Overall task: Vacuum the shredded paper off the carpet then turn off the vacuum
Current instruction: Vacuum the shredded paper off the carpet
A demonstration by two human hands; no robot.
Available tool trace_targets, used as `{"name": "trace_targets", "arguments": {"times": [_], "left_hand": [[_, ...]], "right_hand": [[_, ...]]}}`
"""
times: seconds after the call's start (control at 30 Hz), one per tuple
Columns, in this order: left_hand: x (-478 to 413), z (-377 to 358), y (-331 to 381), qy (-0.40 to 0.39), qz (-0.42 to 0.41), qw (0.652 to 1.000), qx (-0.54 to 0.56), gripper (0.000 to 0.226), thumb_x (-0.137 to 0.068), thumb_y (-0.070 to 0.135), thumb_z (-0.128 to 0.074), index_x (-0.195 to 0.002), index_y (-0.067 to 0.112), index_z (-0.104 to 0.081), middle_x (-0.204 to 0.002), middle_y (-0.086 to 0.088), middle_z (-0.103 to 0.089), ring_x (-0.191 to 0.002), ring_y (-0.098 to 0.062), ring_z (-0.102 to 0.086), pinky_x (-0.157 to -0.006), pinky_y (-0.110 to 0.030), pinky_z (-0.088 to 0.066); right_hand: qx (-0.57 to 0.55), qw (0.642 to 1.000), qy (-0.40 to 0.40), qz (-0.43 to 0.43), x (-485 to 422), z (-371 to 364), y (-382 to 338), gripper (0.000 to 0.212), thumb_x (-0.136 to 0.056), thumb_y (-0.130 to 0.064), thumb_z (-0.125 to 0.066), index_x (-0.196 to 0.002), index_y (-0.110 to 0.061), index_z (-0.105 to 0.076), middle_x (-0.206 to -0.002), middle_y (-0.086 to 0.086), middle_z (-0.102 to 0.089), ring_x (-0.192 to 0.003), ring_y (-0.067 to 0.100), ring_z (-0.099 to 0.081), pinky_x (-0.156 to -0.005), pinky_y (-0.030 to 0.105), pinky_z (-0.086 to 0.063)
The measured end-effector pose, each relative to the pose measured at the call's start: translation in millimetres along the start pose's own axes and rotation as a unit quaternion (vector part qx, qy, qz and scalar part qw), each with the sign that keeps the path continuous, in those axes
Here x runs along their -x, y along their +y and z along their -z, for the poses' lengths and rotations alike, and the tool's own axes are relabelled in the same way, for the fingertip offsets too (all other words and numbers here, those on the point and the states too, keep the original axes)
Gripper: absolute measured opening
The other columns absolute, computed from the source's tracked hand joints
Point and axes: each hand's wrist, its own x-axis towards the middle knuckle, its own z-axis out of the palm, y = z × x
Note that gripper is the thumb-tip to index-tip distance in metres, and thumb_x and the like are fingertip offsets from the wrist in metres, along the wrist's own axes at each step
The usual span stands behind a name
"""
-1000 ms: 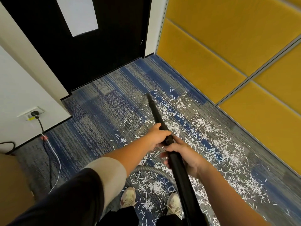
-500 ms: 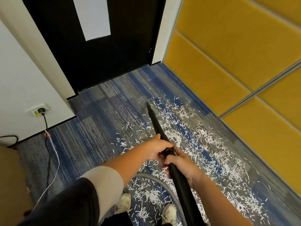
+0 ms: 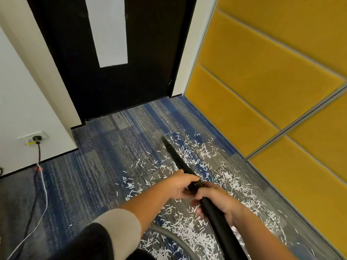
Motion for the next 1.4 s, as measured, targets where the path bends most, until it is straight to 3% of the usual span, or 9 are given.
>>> {"name": "trace_targets", "arguments": {"times": [0.1, 0.33, 0.47, 0.63, 0.83, 1.07, 1.23, 1.3, 1.4], "left_hand": [[-12, -9, 4, 0.009, -0.002, 1.0, -0.008, 0.042, -0.09, 0.015, -0.063, -0.124, 0.007, -0.041, -0.109, -0.016, -0.061, -0.078, -0.021, -0.064, -0.05, -0.028, -0.056], [-22, -11, 12, 0.024, 0.017, 0.998, -0.048, 0.051, -0.087, 0.013, -0.064, -0.131, 0.01, -0.037, -0.101, -0.013, -0.061, -0.078, -0.02, -0.063, -0.059, -0.031, -0.057], [-23, -14, 13, 0.032, 0.016, 0.997, -0.064, 0.067, -0.087, 0.014, -0.063, -0.144, 0.016, -0.028, -0.1, -0.011, -0.061, -0.073, -0.018, -0.063, -0.048, -0.024, -0.051], [-29, -17, 9, 0.05, 0.003, 0.998, -0.047, 0.07, -0.087, 0.018, -0.063, -0.146, 0.024, -0.027, -0.119, -0.013, -0.06, -0.092, -0.024, -0.065, -0.052, -0.028, -0.053], [-25, -19, 21, 0.053, -0.017, 0.996, -0.066, 0.072, -0.09, 0.022, -0.063, -0.148, 0.027, -0.021, -0.125, -0.01, -0.058, -0.103, -0.025, -0.064, -0.057, -0.031, -0.057], [-12, -16, 21, 0.028, 0.036, 0.995, -0.092, 0.03, -0.09, 0.006, -0.06, -0.096, 0.024, -0.037, -0.112, -0.011, -0.06, -0.088, -0.023, -0.064, -0.059, -0.03, -0.054], [-12, -18, 8, 0.035, 0.031, 0.998, -0.031, 0.071, -0.09, 0.003, -0.057, -0.147, 0.027, -0.022, -0.116, -0.012, -0.06, -0.086, -0.023, -0.063, -0.063, -0.033, -0.055], [-17, -22, 9, 0.046, 0.023, 0.999, -0.004, 0.079, -0.09, 0.005, -0.058, -0.15, 0.031, -0.016, -0.115, -0.012, -0.061, -0.084, -0.023, -0.064, -0.062, -0.034, -0.055], [-26, -30, 18, 0.076, 0.002, 0.997, 0.003, 0.056, -0.088, 0.007, -0.061, -0.136, 0.022, -0.038, -0.1, -0.011, -0.064, -0.081, -0.024, -0.065, -0.074, -0.04, -0.057]], "right_hand": [[-0.036, 0.999, -0.004, 0.014, 0, 9, 0, 0.028, -0.081, 0.008, -0.051, -0.107, 0.0, -0.047, -0.064, 0.02, -0.057, -0.042, 0.021, -0.051, -0.038, 0.023, -0.045], [-0.112, 0.993, 0.025, 0.024, -6, 3, 2, 0.033, -0.081, 0.009, -0.05, -0.114, 0.002, -0.049, -0.073, 0.023, -0.056, -0.041, 0.02, -0.049, -0.036, 0.022, -0.043], [-0.142, 0.989, 0.022, 0.033, -8, 4, 3, 0.033, -0.082, 0.009, -0.05, -0.114, 0.002, -0.053, -0.077, 0.025, -0.058, -0.041, 0.021, -0.051, -0.037, 0.023, -0.046], [-0.118, 0.993, -0.007, 0.007, -5, 9, -4, 0.033, -0.085, 0.001, -0.053, -0.116, -0.01, -0.054, -0.087, 0.031, -0.058, -0.043, 0.021, -0.053, -0.04, 0.024, -0.046], [-0.095, 0.995, 0.022, 0.022, -8, 10, -8, 0.04, -0.082, -0.003, -0.057, -0.114, -0.026, -0.051, -0.067, 0.016, -0.056, -0.044, 0.019, -0.048, -0.041, 0.024, -0.041], [-0.051, 0.997, 0.054, 0.036, -13, -11, 10, 0.036, -0.082, -0.003, -0.058, -0.11, -0.024, -0.048, -0.059, 0.008, -0.051, -0.041, 0.017, -0.048, -0.04, 0.022, -0.041], [-0.062, 0.995, 0.043, 0.058, -5, -11, 13, 0.037, -0.082, 0.002, -0.056, -0.106, -0.026, -0.05, -0.06, 0.009, -0.05, -0.041, 0.016, -0.048, -0.039, 0.022, -0.042], [-0.07, 0.996, 0.027, 0.055, -4, -5, 10, 0.047, -0.081, 0.002, -0.056, -0.116, -0.028, -0.049, -0.059, 0.01, -0.052, -0.042, 0.018, -0.049, -0.04, 0.022, -0.042], [-0.074, 0.996, 0.002, 0.057, -2, 6, 3, 0.055, -0.081, 0.004, -0.057, -0.115, -0.037, -0.046, -0.066, 0.013, -0.057, -0.049, 0.02, -0.053, -0.044, 0.027, -0.046]]}}
